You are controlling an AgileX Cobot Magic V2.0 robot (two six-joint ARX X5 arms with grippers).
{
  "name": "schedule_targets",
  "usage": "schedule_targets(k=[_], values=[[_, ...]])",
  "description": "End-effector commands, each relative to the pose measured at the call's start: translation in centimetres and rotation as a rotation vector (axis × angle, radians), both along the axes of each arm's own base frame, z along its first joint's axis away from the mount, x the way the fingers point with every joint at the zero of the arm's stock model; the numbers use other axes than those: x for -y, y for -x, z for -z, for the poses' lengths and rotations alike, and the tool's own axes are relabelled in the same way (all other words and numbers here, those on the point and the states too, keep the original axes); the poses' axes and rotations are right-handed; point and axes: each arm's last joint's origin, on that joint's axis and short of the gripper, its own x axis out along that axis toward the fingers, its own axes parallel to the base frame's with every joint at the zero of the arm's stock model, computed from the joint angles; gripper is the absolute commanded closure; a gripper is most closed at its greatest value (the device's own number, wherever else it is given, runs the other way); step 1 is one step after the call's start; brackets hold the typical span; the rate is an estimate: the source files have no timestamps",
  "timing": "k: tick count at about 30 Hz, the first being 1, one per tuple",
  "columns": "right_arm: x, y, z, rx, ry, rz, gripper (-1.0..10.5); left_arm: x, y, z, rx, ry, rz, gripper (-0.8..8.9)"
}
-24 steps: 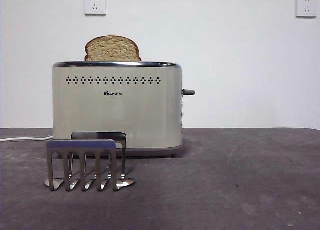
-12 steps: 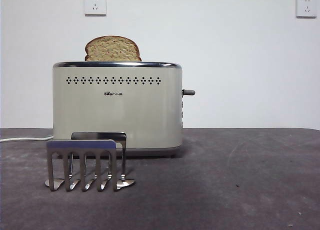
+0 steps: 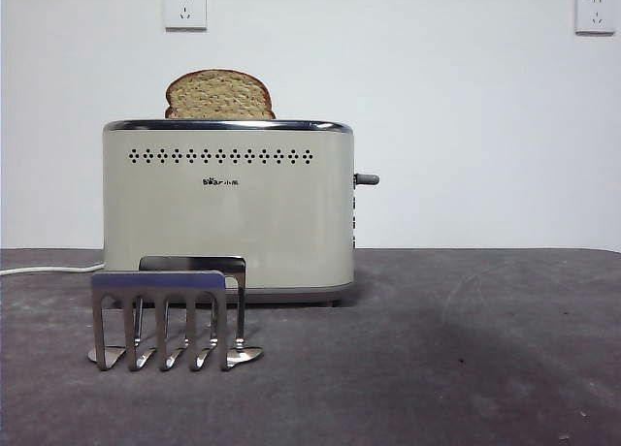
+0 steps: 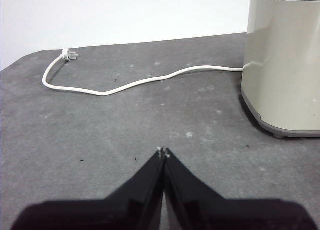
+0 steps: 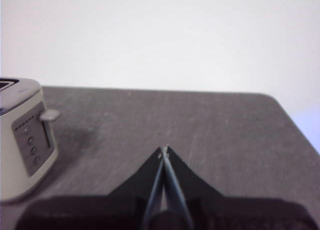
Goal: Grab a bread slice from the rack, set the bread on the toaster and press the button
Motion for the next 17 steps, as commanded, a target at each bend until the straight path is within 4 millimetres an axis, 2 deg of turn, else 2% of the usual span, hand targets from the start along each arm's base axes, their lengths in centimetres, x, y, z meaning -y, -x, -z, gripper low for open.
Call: schedule_targets(k=[1, 7, 17], values=[[0.0, -0.4, 2.9, -0.003, -0.061, 0.041, 9.5, 0.0, -0.1, 0.4, -0.009, 0.009, -0.005, 8.16], [-0.4, -1.0, 6.8, -0.011, -0.106, 0.058, 9.5, 0.0, -0.1, 0.4, -0.009, 0.009, -0.004, 8.16], [-1.1, -1.1, 10.4, -0.051, -0.061, -0.011, 9.5, 0.0, -0.1, 0.4, -0.009, 0.009, -0.004, 8.16]])
